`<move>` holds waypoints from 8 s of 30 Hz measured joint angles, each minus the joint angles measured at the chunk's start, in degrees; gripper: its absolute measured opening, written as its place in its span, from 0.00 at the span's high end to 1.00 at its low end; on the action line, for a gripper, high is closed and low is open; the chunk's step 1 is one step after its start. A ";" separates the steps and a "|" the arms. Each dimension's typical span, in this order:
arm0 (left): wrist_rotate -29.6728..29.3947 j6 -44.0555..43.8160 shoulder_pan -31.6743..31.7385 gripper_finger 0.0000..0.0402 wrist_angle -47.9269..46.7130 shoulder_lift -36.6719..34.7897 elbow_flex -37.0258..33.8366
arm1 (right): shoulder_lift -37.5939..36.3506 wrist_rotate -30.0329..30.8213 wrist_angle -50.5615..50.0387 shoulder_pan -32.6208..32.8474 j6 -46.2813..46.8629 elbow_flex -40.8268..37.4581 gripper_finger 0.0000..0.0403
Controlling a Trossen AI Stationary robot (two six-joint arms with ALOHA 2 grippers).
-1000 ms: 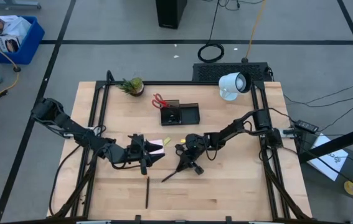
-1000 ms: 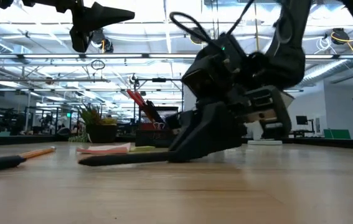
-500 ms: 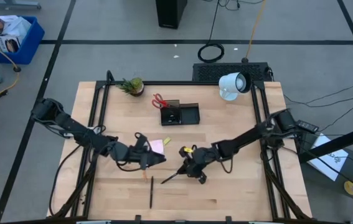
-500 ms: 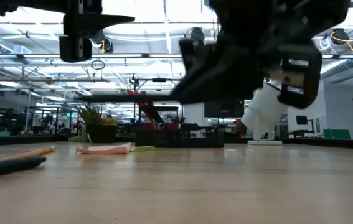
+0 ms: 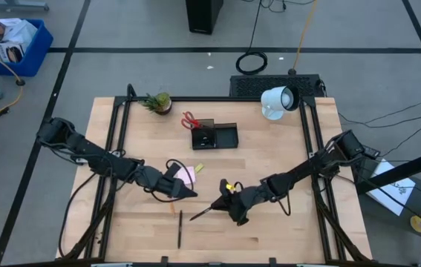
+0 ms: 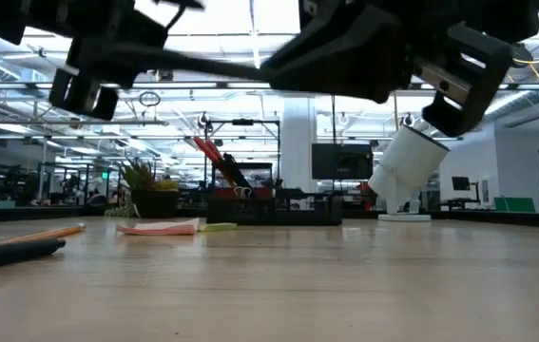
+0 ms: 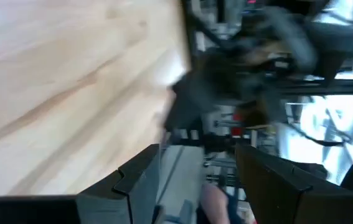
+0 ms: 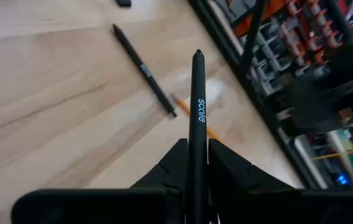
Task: Pick and place office supplies into organizer
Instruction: Put the right pen into the mesh organizer
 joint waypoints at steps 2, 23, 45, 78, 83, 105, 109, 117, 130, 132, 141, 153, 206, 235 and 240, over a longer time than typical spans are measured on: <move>0.31 -0.38 0.17 0.47 -2.31 0.02 0.00 | -0.01 0.01 1.37 -0.05 -1.04 0.00 0.91; 2.21 -0.13 -2.66 0.47 -5.09 0.09 0.00 | -0.07 -3.32 6.34 -5.67 -3.72 0.04 0.91; 2.78 -1.03 -3.16 0.55 -6.36 0.07 0.03 | 1.01 -13.67 11.04 -9.86 -0.24 0.48 0.91; 1.48 7.93 -3.39 0.83 -4.50 0.06 0.02 | 4.85 -10.38 14.32 -9.73 -1.85 2.73 0.93; -0.43 7.52 -3.51 0.70 -5.36 0.11 0.02 | 4.74 -9.84 15.08 -9.84 -1.95 2.82 0.93; 0.34 9.39 -3.94 0.89 -5.84 0.13 -0.01 | 4.44 -10.43 14.12 -9.73 1.28 2.86 0.82; 0.34 11.18 -4.72 0.93 -5.25 0.11 -0.02 | 2.61 -9.00 12.09 -9.18 2.85 2.64 0.73; -1.25 12.83 -6.31 0.93 -4.71 0.11 -0.02 | -3.55 -5.22 5.86 -6.02 7.32 2.64 0.56; -11.59 26.02 -9.20 0.94 -1.62 0.09 -0.02 | -11.16 -19.35 10.00 -5.13 34.21 -5.46 0.50; -11.96 28.26 -9.32 0.93 -0.55 0.09 -0.02 | -13.19 -19.57 16.52 -5.66 36.46 -9.49 0.50; -15.13 38.31 -8.94 0.95 3.23 0.07 0.00 | -10.70 -10.81 59.85 -7.97 52.75 -29.13 0.49; -16.49 44.42 -5.24 0.96 7.35 0.07 0.00 | 2.48 -6.14 62.01 -11.44 63.33 -19.57 0.48; -19.47 45.80 -4.32 0.80 9.04 0.07 0.02 | 4.15 -9.22 52.94 -14.39 62.41 -6.93 0.92; -22.03 49.38 -0.42 0.75 -4.99 0.02 0.00 | -7.42 -8.41 45.27 -19.66 59.13 -19.63 0.91; -20.81 50.16 0.69 0.71 -5.61 0.02 0.00 | -13.24 -4.24 40.57 -19.64 54.24 -22.81 0.92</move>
